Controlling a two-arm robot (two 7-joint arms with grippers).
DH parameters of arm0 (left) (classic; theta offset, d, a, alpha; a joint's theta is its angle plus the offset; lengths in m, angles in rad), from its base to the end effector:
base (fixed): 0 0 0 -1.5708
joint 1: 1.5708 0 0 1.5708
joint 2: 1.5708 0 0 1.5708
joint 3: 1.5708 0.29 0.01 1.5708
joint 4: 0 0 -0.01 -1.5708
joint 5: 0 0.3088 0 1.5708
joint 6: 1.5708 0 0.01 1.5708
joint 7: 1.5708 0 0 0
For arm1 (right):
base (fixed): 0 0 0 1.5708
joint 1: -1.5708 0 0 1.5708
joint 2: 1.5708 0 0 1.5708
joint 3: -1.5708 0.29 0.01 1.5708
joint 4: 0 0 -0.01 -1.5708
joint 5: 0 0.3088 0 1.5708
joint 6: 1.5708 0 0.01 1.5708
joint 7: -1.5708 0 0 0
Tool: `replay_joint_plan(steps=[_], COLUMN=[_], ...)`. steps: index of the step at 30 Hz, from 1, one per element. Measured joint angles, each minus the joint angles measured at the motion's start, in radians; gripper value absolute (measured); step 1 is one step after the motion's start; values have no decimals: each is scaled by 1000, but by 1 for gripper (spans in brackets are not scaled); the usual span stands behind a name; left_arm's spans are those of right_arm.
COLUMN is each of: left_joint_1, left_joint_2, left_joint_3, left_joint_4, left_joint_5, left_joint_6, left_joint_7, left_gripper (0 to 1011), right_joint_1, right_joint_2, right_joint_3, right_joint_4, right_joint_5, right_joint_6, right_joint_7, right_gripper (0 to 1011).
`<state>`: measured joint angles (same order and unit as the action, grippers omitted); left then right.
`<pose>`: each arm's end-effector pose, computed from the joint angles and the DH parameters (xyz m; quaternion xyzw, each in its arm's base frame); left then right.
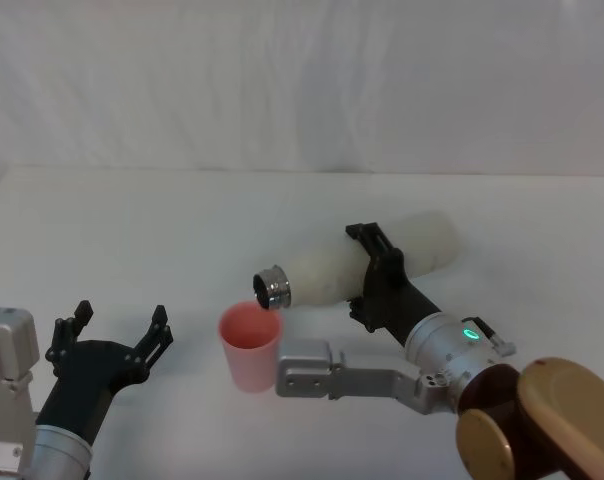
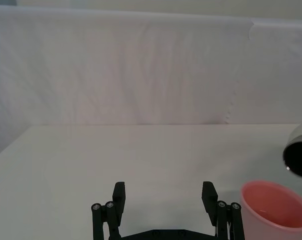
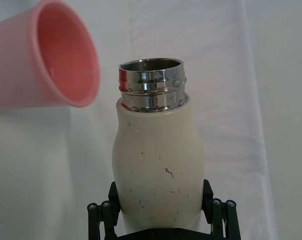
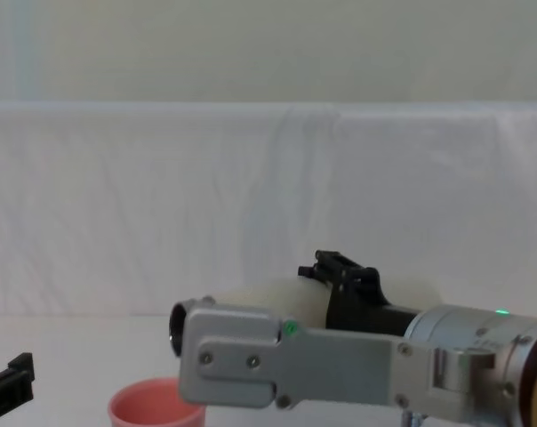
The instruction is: Grasp the thermos with one hand and pour water into the cup lid.
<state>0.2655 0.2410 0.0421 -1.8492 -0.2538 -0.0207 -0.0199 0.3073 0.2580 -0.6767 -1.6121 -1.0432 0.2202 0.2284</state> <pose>0.2529 0.0376 -0.2853 -0.0173 0.0064 0.6616 0.7496 0.3454 0.1242 -0.2372 -0.3783 -0.5273 -0.3543 0.6733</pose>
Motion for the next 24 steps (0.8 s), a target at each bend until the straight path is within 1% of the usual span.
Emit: replay_joint_plan(steps=[3,4,6,7,8,11,13,14,15,17,18,20,21,22,23,24], left_joint_1=[0,0,0,0,0,0,0,0,0,0,0,0,0,0,0,0], left_joint_2=[0,0,0,0,0,0,0,0,0,0,0,0,0,0,0,0], left_joint_3=[0,0,0,0,0,0,0,0,0,0,0,0,0,0,0,0], left_joint_4=[0,0,0,0,0,0,0,0,0,0,0,0,0,0,0,0], left_joint_5=[0,0,0,0,0,0,0,0,0,0,0,0,0,0,0,0], left_joint_6=[0,0,0,0,0,0,0,0,0,0,0,0,0,0,0,0], left_joint_7=[0,0,0,0,0,0,0,0,0,0,0,0,0,0,0,0], left_gripper=[1001,1001,1001,1001,1001,1001,1001,1001,1001,1001,1001,1001,1001,1001,1001,1001], right_joint_1=[-24,-24,-50,-50,-64,-87,-117,-117,-135,-149,-161,-173,-183,-183,-192,-196], right_joint_2=[4,4,8,8,9,9,6,6,2,-4,-9,-15,-21,-21,-27,-30], right_joint_3=[23,23,52,52,66,92,126,126,146,165,181,198,215,215,230,239], right_joint_4=[-26,-26,-55,-55,-68,-92,-122,-122,-137,-149,-158,-165,-171,-171,-175,-177], right_joint_5=[39,39,80,80,104,146,208,208,242,280,315,351,387,387,418,436], right_joint_6=[-7,-7,-15,-15,-19,-26,-35,-35,-41,-48,-53,-59,-63,-63,-66,-68], right_joint_7=[-5,-5,-11,-11,-12,-15,-15,-15,-16,-14,-11,-5,-1,-1,4,6], right_gripper=[962,962,962,962,962,962,962,962,962,962,962,962,962,962,962,962])
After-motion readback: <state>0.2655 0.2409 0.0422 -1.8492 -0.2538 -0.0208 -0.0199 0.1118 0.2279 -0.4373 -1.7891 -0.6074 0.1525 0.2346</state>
